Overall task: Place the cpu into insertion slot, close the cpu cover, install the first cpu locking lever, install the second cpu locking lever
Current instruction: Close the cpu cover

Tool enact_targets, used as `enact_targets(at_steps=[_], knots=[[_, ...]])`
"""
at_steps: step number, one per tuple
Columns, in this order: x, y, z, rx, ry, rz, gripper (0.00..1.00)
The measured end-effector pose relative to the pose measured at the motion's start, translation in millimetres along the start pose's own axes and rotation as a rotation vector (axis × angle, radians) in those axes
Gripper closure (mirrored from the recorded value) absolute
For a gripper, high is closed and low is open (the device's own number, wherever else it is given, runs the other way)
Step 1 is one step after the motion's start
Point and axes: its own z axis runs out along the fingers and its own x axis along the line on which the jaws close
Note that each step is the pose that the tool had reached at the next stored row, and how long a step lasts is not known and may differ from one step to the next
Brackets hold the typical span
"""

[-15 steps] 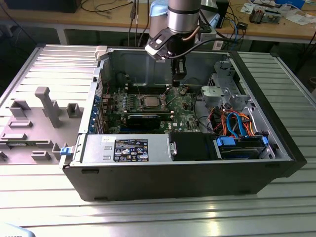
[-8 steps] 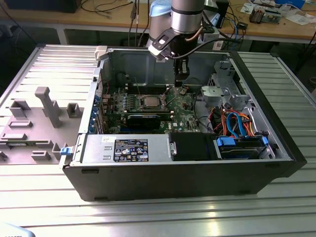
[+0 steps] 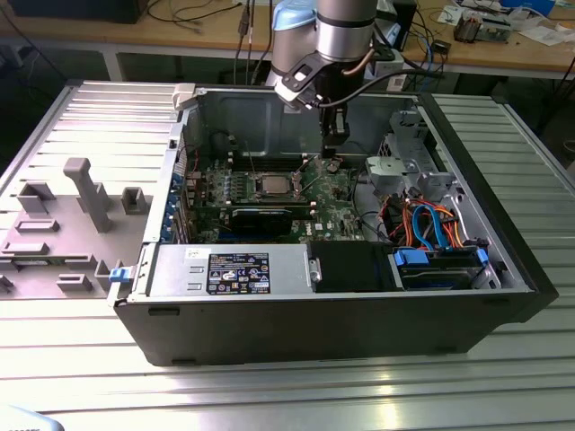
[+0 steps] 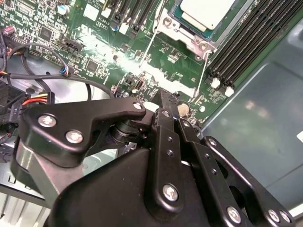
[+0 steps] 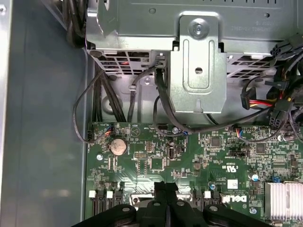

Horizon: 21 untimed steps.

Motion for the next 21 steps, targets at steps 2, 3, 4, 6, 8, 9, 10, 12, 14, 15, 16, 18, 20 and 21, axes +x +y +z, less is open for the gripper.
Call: enact_targets(at_steps=[2,3,4,6,8,9,10,12,14,15,16,18,20,21], knots=[[0.1,1.7,0.2,0.0000,0.0000,0.000,0.89],[0.1,3.4,0.4,0.0000,-0.0001,0.000,0.89],[0.2,4.6,0.6,0.0000,0.0000,0.000,0.89],[0.3,6.8,1.0,0.0000,-0.0001,0.000,0.89],[0.5,8.9,1.4,0.0000,-0.0002,0.000,0.89],[0.5,9.4,1.6,0.0000,-0.0002,0.000,0.89],[0.6,10.2,1.8,0.0000,-0.0004,0.000,0.89],[0.8,11.6,2.2,0.0000,-0.0005,0.000,0.89],[1.1,13.0,2.5,-0.0001,-0.0003,0.000,0.89],[1.3,13.6,2.9,-0.0001,-0.0004,0.000,0.89],[1.3,13.5,3.7,0.0000,-0.0004,0.000,0.89],[1.4,13.4,6.9,0.0000,-0.0005,0.000,0.89],[1.6,13.2,10.7,0.0000,-0.0003,0.000,0.89],[1.6,13.2,12.1,0.0000,-0.0003,0.000,0.89]])
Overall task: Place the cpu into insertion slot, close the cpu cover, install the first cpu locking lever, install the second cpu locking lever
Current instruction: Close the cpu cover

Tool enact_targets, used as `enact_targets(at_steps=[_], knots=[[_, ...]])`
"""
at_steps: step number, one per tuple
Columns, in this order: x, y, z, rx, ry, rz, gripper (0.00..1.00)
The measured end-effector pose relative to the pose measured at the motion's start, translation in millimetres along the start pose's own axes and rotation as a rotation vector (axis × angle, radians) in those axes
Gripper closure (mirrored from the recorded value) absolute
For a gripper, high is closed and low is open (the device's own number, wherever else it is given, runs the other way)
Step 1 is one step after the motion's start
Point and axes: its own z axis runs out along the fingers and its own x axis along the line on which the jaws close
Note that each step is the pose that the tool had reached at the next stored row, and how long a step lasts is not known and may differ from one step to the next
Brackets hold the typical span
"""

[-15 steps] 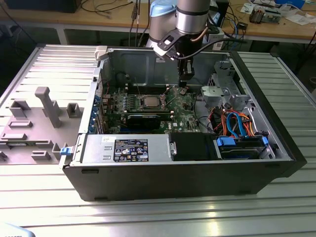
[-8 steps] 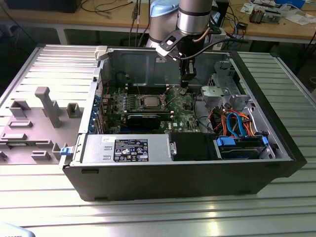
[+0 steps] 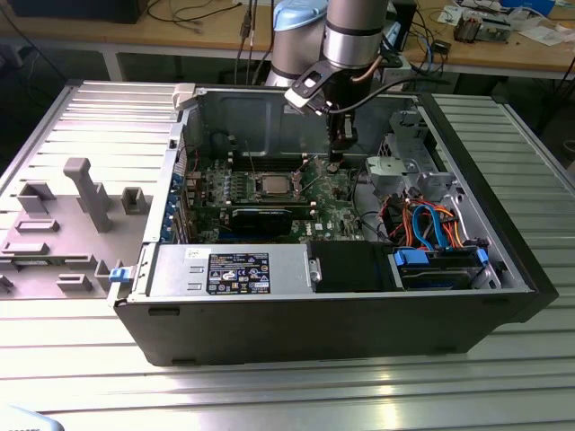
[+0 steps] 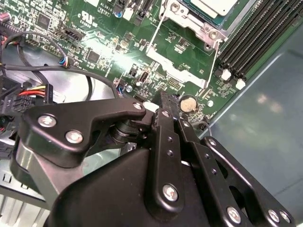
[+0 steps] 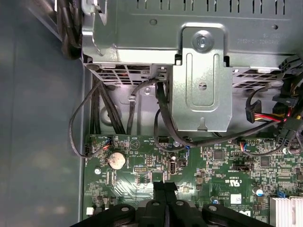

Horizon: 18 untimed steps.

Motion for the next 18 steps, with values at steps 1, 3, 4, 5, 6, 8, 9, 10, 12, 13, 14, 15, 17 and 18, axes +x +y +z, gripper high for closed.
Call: enact_targets(at_steps=[1,3,4,5,6,8,9,10,12,13,14,15,17,18], knots=[[0.0,-0.1,1.2,0.0000,-0.0001,0.000,0.89],[0.1,-0.2,4.4,0.0000,-0.0001,0.000,0.89],[0.2,-0.2,5.2,0.0000,-0.0001,0.000,0.89],[0.2,-0.3,6.0,0.0000,-0.0001,0.000,0.89],[0.2,-0.3,6.6,0.0001,-0.0002,0.000,0.89],[0.3,-0.5,8.4,0.0016,-0.0002,0.000,0.89],[0.4,-0.6,8.9,0.0100,-0.0002,0.000,0.89],[0.6,-1.1,9.2,0.0221,-0.0029,-0.001,0.89],[0.9,-1.8,9.6,0.0404,-0.0075,-0.002,0.89],[1.1,-2.4,10.0,0.0548,-0.0106,-0.002,0.89],[1.2,-2.9,10.2,0.0679,-0.0128,-0.003,0.89],[1.2,-3.1,10.2,0.0719,-0.0134,-0.003,0.89],[1.2,-4.5,10.1,0.0721,-0.0134,-0.003,0.89],[1.2,-5.4,10.1,0.0721,-0.0131,-0.003,0.89]])
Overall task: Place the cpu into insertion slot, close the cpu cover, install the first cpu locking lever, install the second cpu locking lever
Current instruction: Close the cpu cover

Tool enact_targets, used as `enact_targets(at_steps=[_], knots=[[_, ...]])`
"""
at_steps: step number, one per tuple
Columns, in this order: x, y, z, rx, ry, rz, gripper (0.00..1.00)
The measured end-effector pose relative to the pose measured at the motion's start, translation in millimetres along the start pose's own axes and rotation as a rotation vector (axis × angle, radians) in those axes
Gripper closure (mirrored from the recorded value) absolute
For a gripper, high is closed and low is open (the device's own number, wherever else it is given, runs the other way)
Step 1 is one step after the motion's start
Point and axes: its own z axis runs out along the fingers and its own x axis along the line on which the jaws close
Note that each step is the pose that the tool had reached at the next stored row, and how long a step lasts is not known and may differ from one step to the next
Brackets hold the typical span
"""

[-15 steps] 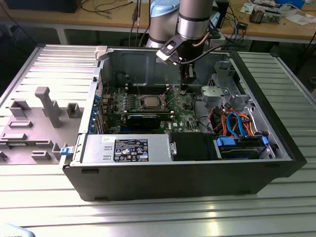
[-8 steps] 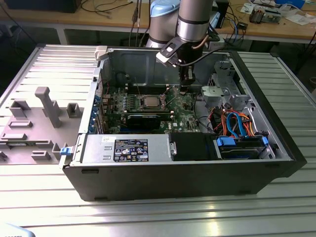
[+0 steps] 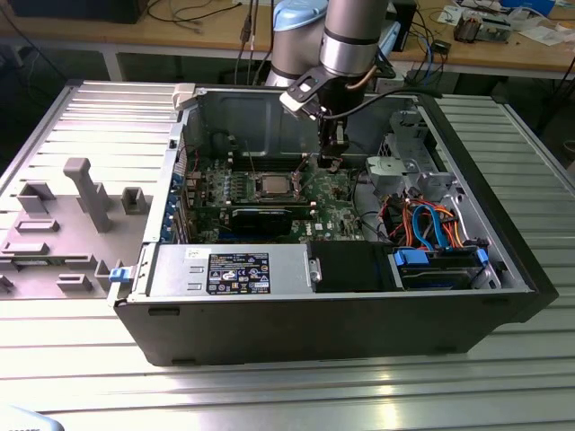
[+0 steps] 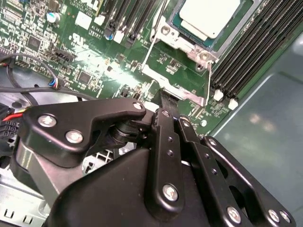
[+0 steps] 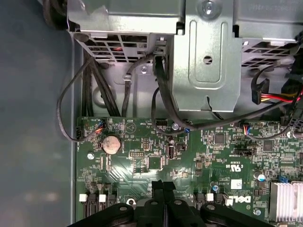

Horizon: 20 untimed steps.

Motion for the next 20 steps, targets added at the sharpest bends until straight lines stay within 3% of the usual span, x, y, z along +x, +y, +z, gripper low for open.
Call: enact_targets(at_steps=[6,16,19,20], knots=[[0.2,-4.9,0.1,0.0000,0.0001,0.000,0.89],[0.6,-19.0,0.4,-0.0001,0.0001,0.000,0.89],[0.8,-25.2,0.6,-0.0001,0.0001,0.000,0.89],[1.0,-31.3,0.8,0.0000,0.0001,0.000,0.89]])
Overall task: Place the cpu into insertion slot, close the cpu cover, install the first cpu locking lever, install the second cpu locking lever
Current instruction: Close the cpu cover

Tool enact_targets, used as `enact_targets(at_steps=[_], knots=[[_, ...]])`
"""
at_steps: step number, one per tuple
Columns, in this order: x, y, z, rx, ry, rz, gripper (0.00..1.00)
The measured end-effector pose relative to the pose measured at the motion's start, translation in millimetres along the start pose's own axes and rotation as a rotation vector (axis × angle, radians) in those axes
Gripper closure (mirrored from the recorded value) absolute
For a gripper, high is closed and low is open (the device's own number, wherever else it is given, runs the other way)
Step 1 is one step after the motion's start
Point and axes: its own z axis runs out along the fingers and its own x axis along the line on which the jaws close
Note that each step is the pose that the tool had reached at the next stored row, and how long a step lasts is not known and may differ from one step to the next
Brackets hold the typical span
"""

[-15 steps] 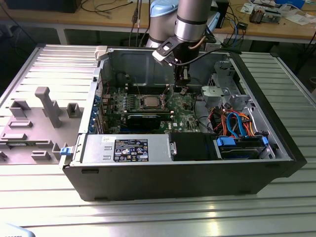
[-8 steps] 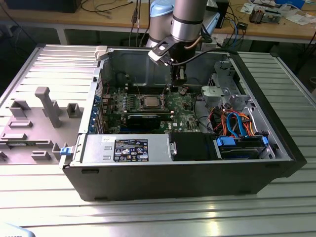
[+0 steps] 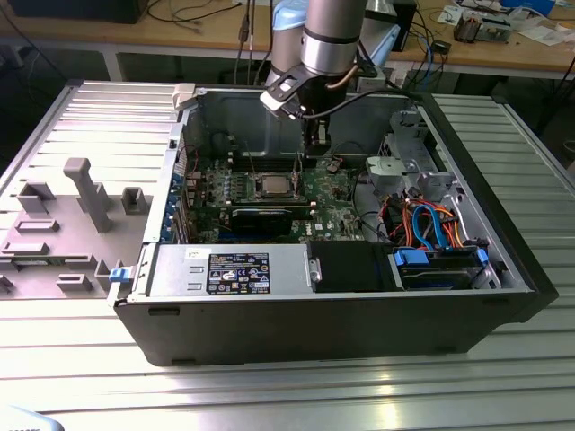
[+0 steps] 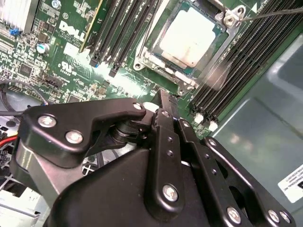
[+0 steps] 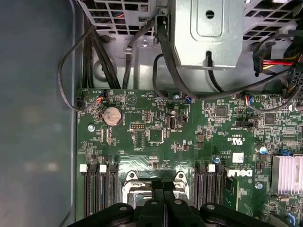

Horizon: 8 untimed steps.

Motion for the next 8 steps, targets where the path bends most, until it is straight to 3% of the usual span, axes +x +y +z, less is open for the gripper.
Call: enact_targets(at_steps=[2,3,8], knots=[[0.6,-15.8,1.3,0.0000,0.0000,0.000,0.89],[0.7,-18.3,3.3,-0.0001,0.0000,0.000,0.89],[0.9,-19.2,6.9,-0.0001,0.0000,0.000,0.89]])
